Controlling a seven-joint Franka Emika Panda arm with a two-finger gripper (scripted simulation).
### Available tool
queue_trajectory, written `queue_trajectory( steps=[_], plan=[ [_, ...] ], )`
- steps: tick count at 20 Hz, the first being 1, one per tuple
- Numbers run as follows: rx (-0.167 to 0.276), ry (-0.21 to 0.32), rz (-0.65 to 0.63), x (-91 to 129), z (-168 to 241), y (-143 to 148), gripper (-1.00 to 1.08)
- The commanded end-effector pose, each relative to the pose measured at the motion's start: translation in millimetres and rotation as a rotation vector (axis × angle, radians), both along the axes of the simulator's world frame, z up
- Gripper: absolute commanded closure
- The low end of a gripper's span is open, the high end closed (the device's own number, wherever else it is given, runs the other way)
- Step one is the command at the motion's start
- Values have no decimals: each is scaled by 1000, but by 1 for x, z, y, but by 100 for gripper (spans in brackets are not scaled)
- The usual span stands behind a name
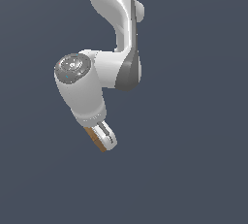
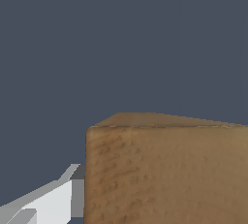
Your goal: Pick up the object and move it to a goal position.
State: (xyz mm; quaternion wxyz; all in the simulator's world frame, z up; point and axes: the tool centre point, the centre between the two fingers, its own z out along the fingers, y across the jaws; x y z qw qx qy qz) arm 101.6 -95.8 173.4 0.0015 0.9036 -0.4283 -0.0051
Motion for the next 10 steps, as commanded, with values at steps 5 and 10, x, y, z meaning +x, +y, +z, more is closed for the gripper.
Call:
queue_trajectory(
  steps=[5, 10],
  plan=[
    [-2, -10, 0, 15, 9, -2, 108],
    [-2, -10, 0, 19, 10, -3, 108]
  ],
)
